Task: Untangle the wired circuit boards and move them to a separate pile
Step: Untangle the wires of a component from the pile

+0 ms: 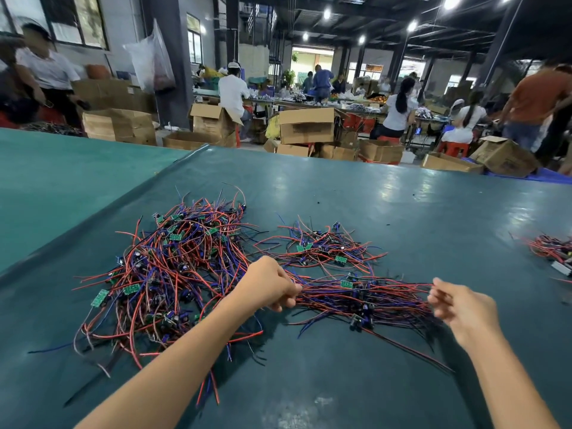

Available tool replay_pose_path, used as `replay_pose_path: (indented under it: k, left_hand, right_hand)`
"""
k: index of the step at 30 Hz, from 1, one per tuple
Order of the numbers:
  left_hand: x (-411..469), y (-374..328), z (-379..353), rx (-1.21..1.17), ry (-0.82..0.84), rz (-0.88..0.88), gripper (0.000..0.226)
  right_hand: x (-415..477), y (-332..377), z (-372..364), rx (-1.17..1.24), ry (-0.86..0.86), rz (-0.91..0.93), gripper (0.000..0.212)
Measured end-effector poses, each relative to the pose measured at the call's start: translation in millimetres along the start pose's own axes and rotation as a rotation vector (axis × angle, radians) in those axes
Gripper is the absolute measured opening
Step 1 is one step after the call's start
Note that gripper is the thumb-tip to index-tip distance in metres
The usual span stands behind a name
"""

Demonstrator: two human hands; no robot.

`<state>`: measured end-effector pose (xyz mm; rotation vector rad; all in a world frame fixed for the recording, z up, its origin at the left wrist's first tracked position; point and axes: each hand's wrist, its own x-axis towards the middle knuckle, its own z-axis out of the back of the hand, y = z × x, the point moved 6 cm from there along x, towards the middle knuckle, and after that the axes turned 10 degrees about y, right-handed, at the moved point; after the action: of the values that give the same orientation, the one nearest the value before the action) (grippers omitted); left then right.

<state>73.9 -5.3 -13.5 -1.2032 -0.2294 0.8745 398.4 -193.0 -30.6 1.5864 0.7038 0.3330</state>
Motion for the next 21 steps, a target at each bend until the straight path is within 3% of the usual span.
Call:
replay_pose_path:
  k: [6,13,15,16,18,21]
  left_hand:
    - [1.0,2.8,-0.7,0.11,-0.021,0.117,0.026]
    - [-7.9,-3.1,-1.9,0.137,0.03,0.065,0.018]
    - [-16.4,-9.6,8.1,-0.085,0.037,-0.018,0.008]
    - [-20.9,-14.7,19.8,-0.194,0.007,-0.08,0.006]
    - [-30.2,-23.7,55.5,-0.21,-0.164,-0.203,0.009]
    - [-44.2,-34.2,110.0,0.373,-0.49,-0.251,0.015]
  right_hand:
    - [0.4,-20.5,2.4,-0.054,-0.077,0.001,0.022]
    - [-5.6,-20.5,6.4,-0.075,-0.147,-0.033,0.02]
    - [-11.6,-10.9,9.2,-0.158,-0.265,0.015,0.048]
    - [-18.7,-2.3,10.8,-0.261,-0.377,0.083,0.059]
    - [-42.6,19.2,-5.0,-0.397,-0.479,0.302,0.054]
    - [-73.8,26.5,-63.3,-0.475,-0.286,0.556,0.037]
